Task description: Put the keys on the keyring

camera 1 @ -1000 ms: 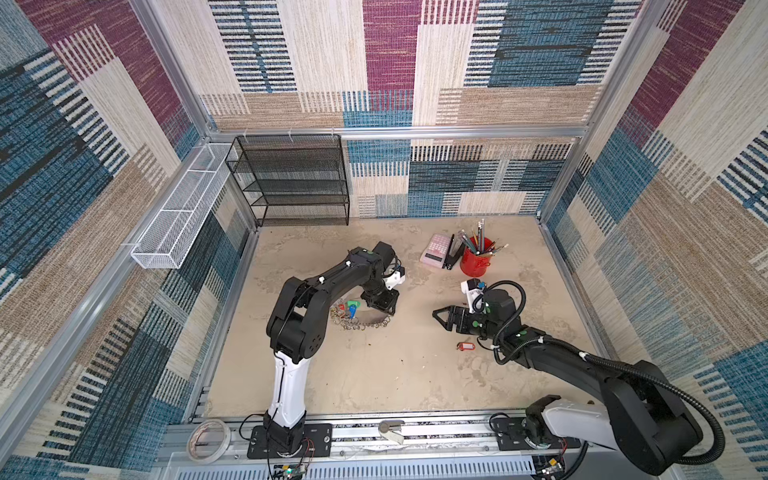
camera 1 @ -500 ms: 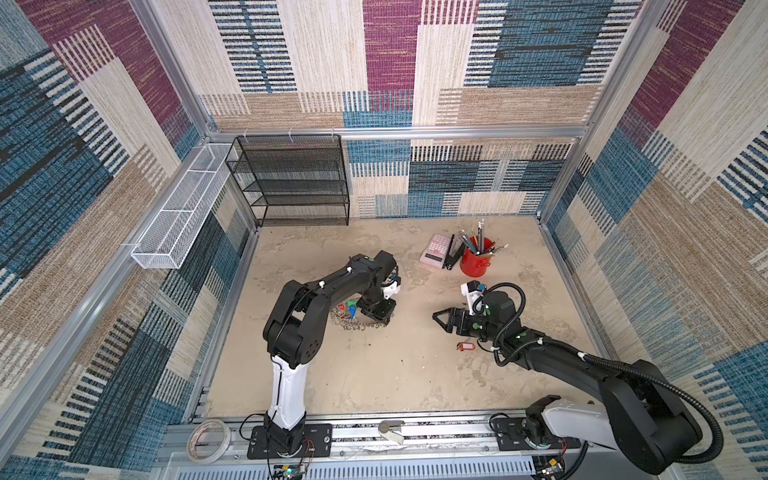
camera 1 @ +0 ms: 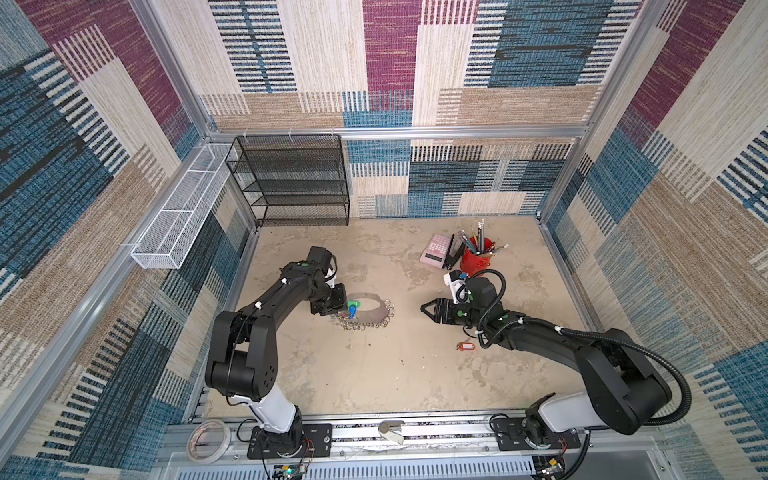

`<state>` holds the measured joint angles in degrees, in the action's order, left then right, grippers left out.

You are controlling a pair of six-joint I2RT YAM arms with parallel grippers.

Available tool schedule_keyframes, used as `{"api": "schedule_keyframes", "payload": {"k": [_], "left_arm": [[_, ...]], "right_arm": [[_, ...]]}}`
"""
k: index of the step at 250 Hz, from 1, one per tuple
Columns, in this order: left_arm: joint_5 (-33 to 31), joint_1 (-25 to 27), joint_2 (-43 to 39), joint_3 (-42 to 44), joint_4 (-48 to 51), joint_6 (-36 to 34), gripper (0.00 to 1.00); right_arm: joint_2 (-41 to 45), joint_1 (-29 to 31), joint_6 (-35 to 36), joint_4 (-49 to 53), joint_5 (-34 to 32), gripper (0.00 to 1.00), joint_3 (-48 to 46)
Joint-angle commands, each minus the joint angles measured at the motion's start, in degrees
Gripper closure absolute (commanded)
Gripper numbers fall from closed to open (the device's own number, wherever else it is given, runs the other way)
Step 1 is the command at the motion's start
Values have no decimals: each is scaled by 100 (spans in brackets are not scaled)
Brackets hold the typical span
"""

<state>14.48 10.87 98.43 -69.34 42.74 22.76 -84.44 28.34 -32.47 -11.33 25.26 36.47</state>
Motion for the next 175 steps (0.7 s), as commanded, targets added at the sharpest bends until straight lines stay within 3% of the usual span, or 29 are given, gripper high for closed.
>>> {"api": "schedule_keyframes", "payload": {"k": [1, 23, 102, 175], "left_arm": [[-248, -24, 711, -702, 177, 295, 66], [-553, -11, 1166, -1039, 266, 290, 66], [-688, 435, 1969, -1491, 488, 79, 65], [-23, 1335, 2164, -1514, 118, 396, 65]], "right_arm": [[-240, 62, -60, -239, 229, 35, 121], [-229, 77, -156, -325, 267, 35, 39], [90, 78, -197, -317, 144, 34, -368], [330, 76, -179, -188, 29, 32, -374]]}}
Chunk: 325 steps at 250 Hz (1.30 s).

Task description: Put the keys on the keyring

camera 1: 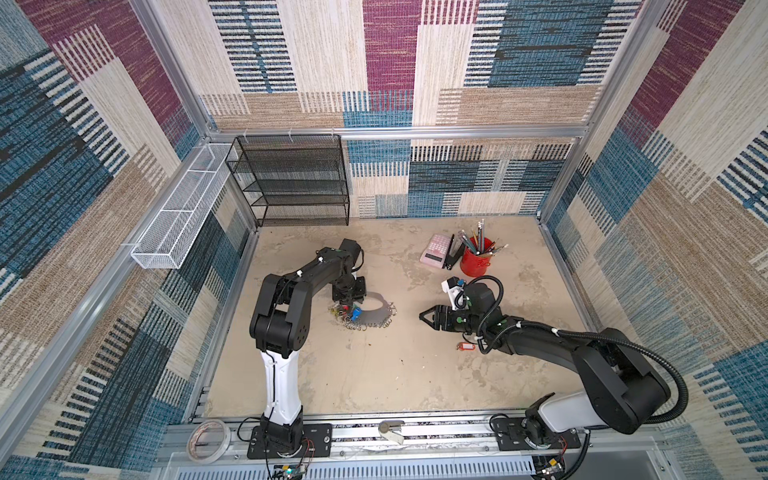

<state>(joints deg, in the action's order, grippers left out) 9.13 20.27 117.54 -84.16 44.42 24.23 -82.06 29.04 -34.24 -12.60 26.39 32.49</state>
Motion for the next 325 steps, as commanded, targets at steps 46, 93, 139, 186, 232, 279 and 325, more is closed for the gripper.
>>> {"api": "schedule_keyframes", "payload": {"k": [46, 93, 139, 186, 232, 279, 325], "left_arm": [[964, 1022, 522, -463, -179, 570, 65], [1557, 1019, 90, -522, -493, 809, 65], [1726, 709, -1435, 278, -1048, 727, 61], [1611, 417, -3649, 2848, -2122, 937, 49], [1828, 395, -4781, 4759, -2890, 1477, 43], [2134, 481, -4675, 5244, -3505, 1707, 43], [2236, 565, -4294, 5166, -3763, 1581, 45]], "right_arm": [[210, 10, 105, 89, -236, 32, 65], [239, 36, 362, 324, -435, 35, 208], [-160, 218, 505, 382, -488, 48, 490], [-1149, 497, 455, 199, -326, 61, 933], [-1778, 498, 384, 267, -467, 66, 1315], [-2177, 489, 320, 723, -849, 71, 1620], [-2402, 289, 89, 879, -1478, 72, 1694]]}}
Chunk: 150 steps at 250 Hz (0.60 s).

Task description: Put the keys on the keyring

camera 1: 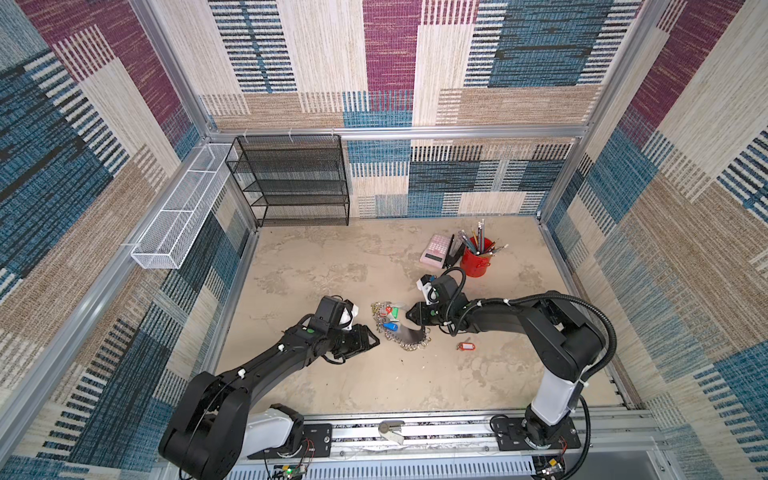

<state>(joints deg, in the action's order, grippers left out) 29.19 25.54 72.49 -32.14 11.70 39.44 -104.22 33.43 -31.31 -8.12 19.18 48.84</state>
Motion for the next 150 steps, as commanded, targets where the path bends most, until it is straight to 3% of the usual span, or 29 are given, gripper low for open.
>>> {"api": "schedule_keyframes", "payload": {"k": [1, 21, 45, 74, 150], "left_arm": [[237, 43, 221, -37, -506, 62, 45], [325, 133, 429, -94, -734, 94, 46], [351, 263, 662, -182, -1043, 174, 46], [321, 335, 845, -318, -1174, 248, 48], [-59, 338, 327, -353, -1242, 235, 52]], "right_arm": [[-195, -160, -202, 437, -762, 71, 70], [-241, -401, -203, 368, -665, 72, 169], [-154, -484, -24, 402, -1039, 71, 378], [59, -514, 245, 422, -863, 69, 558], [1353, -126, 206, 939, -540, 62, -158]]}}
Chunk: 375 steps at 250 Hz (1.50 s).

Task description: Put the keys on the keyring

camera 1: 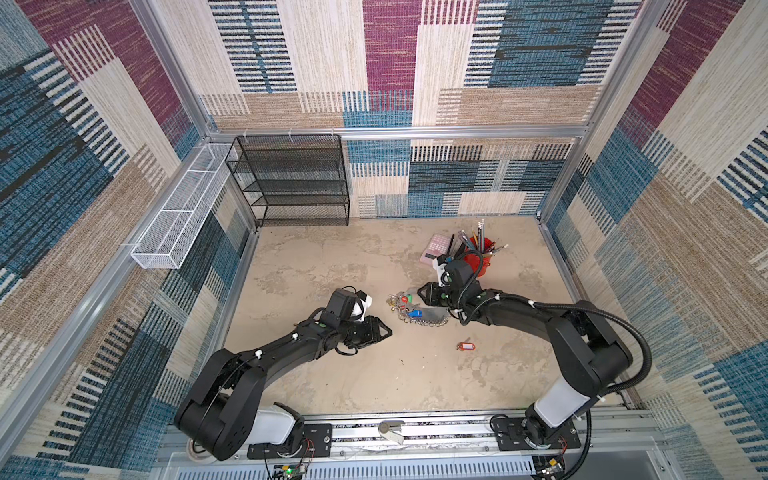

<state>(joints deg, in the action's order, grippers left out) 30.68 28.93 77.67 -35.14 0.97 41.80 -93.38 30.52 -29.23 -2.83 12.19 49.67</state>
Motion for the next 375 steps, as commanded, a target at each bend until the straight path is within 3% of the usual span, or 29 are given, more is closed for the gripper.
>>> {"api": "schedule_keyframes", "payload": {"k": [1, 89, 237, 332, 375], "left_arm": [[-214, -1, -200, -54, -172, -3, 52], [-322, -10, -221, -196, -78, -83, 53], [-435, -11, -347, -112, 83, -207, 53], [-487, -11, -384, -116, 135, -226, 52], [-504, -12, -432, -81, 167, -216, 52]], "right_arm": [[278, 173, -7, 408, 165, 62, -248], [-197, 635, 13, 689, -355, 61, 41], [-345, 766, 30, 819, -702, 77, 13], [-369, 824, 188, 749, -680, 79, -30], [-443, 850, 182, 731, -851, 86, 24]]}}
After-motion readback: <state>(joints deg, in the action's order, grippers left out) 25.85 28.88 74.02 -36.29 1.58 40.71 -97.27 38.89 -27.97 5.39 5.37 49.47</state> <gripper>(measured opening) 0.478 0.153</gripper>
